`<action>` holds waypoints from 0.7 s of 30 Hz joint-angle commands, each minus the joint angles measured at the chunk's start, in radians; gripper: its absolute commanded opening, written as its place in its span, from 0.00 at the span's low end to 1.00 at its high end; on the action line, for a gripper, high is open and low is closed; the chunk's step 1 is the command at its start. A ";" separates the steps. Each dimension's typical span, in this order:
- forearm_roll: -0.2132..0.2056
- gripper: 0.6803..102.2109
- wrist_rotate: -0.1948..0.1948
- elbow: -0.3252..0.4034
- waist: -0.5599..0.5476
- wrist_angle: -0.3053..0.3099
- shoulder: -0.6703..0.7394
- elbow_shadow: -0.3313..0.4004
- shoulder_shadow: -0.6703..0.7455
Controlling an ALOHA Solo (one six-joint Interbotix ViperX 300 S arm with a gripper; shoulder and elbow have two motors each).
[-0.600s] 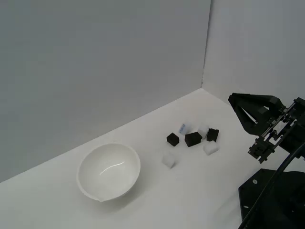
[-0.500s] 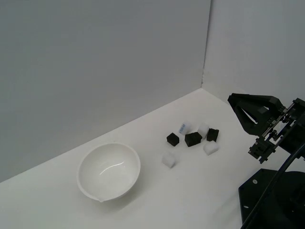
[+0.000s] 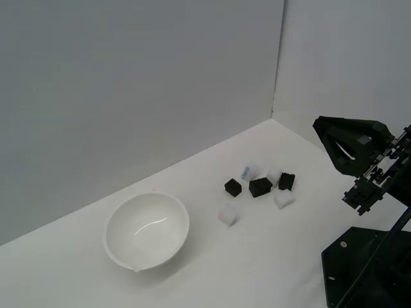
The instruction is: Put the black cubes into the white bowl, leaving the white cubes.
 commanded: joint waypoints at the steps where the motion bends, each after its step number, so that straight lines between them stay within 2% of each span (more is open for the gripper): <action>1: -0.012 0.02 0.012 -0.038 -0.008 0.003 0.028 -0.043 0.029; 10: -0.002 0.02 0.018 -0.091 -0.006 0.008 0.028 -0.092 0.029; 21: 0.025 0.02 0.020 -0.183 -0.006 0.028 0.028 -0.189 0.028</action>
